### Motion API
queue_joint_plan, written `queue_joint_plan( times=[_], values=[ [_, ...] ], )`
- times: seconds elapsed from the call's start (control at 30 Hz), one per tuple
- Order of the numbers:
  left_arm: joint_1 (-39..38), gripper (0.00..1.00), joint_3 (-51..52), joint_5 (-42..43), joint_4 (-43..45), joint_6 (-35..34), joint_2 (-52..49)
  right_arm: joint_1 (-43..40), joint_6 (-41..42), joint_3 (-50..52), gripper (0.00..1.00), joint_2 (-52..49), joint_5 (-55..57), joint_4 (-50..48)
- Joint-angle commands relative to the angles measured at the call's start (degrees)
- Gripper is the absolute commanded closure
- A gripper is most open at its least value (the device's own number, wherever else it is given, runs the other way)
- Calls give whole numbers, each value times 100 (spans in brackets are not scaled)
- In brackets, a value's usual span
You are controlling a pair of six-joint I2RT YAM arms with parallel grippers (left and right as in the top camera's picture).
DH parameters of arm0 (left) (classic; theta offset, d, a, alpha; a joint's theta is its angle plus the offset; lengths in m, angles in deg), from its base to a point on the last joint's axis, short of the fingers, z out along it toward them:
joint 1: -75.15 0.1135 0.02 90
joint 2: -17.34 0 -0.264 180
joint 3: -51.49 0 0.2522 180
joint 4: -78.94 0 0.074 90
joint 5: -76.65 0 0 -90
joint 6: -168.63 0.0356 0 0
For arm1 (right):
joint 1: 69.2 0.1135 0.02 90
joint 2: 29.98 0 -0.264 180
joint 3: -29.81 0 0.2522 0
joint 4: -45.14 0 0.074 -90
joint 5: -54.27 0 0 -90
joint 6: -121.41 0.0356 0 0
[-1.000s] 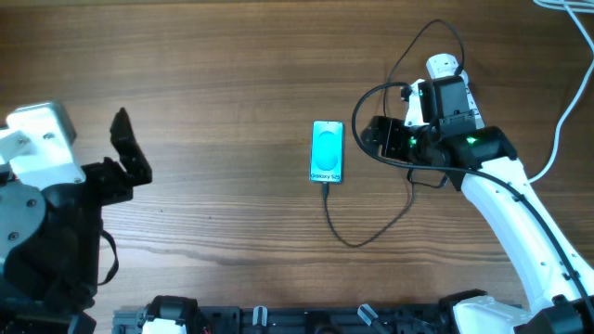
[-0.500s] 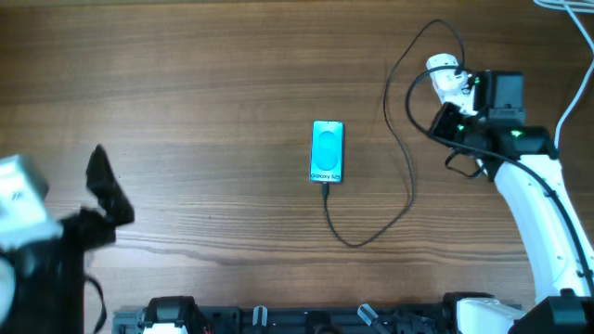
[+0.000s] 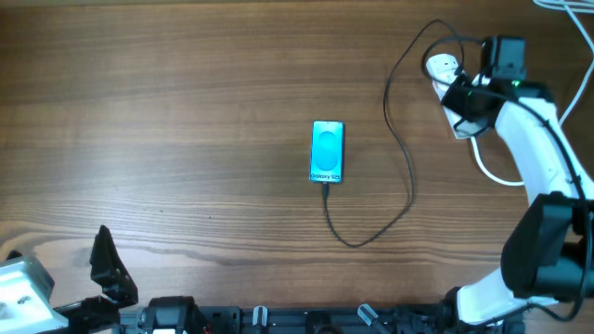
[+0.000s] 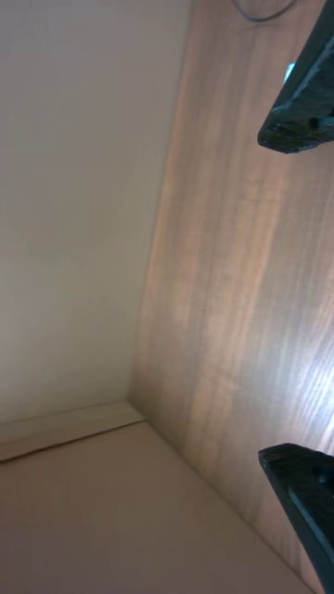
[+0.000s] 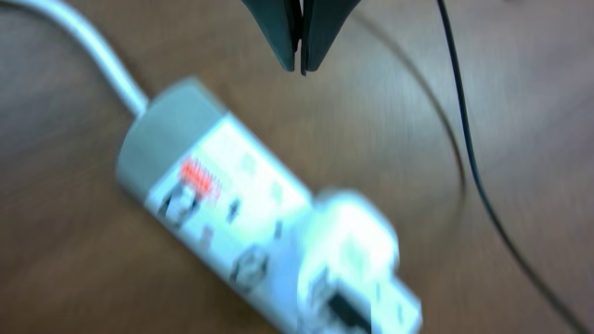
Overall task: Plug charger to phone and switch on socket
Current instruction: 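Move the right gripper over the power strip's rocker switch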
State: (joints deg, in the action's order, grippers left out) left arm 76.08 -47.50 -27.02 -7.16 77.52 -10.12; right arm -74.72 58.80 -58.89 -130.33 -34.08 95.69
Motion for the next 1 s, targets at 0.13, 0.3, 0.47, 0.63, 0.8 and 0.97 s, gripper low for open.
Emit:
queue_joint_plan(
  times=[0.13, 0.3, 0.47, 0.63, 0.8, 0.97],
  values=[
    [44, 0, 26, -50, -173, 70, 0, -319, -286, -568, 95, -1062, 616, -511],
    [44, 0, 26, -50, -566, 68, 0, -319, -332, -575, 95, -1355, 612, -1095],
    [42, 0, 26, -52, -619, 70, 0, -319, -350, -575, 95, -1611, 608, -1578],
    [44, 0, 26, -52, -667, 70, 0, -313, -367, -575, 95, -1646, 614, -1742],
    [44, 0, 26, -52, -682, 70, 0, -308, -407, -575, 95, -1738, 588, -1902],
    [42, 0, 26, -52, -684, 70, 0, -297, -409, -573, 96, -1952, 343, -1801]
  ],
)
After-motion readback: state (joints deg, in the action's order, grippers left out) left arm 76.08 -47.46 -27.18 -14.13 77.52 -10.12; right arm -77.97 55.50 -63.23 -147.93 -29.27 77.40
